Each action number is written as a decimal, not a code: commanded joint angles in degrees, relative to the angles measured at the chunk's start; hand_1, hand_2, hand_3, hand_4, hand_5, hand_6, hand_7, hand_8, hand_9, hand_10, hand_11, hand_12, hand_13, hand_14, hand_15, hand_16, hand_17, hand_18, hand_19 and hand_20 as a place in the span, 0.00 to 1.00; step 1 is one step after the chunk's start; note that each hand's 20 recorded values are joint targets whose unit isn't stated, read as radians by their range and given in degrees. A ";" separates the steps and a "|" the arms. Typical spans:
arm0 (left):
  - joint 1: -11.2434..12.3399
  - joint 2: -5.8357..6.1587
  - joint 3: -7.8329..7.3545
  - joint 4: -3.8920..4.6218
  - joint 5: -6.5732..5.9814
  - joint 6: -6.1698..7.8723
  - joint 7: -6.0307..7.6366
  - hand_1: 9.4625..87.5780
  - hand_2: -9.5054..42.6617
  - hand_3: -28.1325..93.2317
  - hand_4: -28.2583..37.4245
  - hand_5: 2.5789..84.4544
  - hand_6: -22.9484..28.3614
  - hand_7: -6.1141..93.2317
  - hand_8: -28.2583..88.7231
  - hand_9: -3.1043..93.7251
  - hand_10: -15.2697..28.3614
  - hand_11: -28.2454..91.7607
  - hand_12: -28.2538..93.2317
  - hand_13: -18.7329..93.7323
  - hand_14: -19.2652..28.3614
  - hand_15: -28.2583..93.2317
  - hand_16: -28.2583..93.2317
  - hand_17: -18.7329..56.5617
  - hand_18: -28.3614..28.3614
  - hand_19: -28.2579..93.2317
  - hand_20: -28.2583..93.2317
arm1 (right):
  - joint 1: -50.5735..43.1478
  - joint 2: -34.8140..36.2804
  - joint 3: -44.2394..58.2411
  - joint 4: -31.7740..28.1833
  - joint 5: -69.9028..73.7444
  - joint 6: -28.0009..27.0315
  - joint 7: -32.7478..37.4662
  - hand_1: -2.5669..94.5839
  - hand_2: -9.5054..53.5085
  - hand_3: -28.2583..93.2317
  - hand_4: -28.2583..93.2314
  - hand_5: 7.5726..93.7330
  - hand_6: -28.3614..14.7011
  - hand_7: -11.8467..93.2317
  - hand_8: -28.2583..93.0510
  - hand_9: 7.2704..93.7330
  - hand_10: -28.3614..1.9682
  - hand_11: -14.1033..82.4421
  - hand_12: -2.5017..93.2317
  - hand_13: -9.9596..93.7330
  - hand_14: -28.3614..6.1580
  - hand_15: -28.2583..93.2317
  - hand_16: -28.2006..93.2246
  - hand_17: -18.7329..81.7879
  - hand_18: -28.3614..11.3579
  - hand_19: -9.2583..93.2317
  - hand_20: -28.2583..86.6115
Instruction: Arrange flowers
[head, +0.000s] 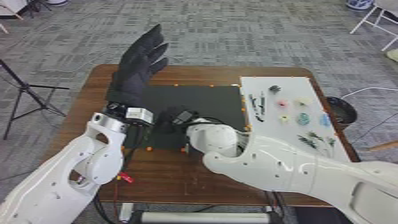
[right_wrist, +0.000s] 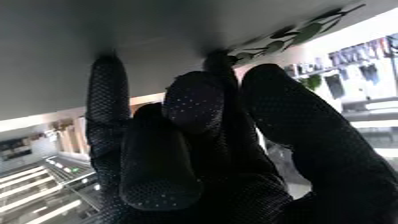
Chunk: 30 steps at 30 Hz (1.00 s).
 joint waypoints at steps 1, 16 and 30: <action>0.03 -0.33 -0.15 -0.11 -0.13 0.44 0.13 0.23 0.07 0.76 0.06 0.25 0.47 0.21 0.18 0.19 0.55 0.33 0.42 0.27 0.64 0.35 0.32 0.06 0.83 0.50 0.33 | -0.88 1.10 0.48 -0.97 -0.80 1.98 -0.84 0.22 0.34 1.00 0.26 0.44 0.68 0.23 0.14 0.80 0.52 0.79 0.46 0.85 0.58 0.98 0.46 0.44 0.22 0.72 0.47; 1.25 -0.36 -0.91 -0.40 -0.20 0.82 -0.11 0.23 0.07 0.77 0.06 0.25 0.46 0.21 0.18 0.19 0.55 0.34 0.42 0.27 0.64 0.35 0.32 0.07 0.83 0.50 0.33 | -4.57 5.15 6.93 -10.99 -1.46 5.44 -0.24 0.22 0.35 1.00 0.25 0.42 0.59 0.21 0.15 0.80 0.50 0.79 0.46 0.85 0.58 0.98 0.46 0.45 0.22 0.72 0.47; -0.03 -0.17 -0.13 -0.08 -0.27 0.48 0.11 0.23 0.07 0.77 0.06 0.25 0.47 0.21 0.18 0.19 0.55 0.34 0.42 0.27 0.64 0.35 0.32 0.07 0.82 0.50 0.33 | -1.75 -0.62 3.25 -6.32 -2.35 -4.62 -1.03 0.28 0.32 1.00 0.27 0.35 0.70 0.22 0.15 0.80 0.52 0.74 0.51 0.85 0.59 0.98 0.46 0.45 0.23 0.73 0.47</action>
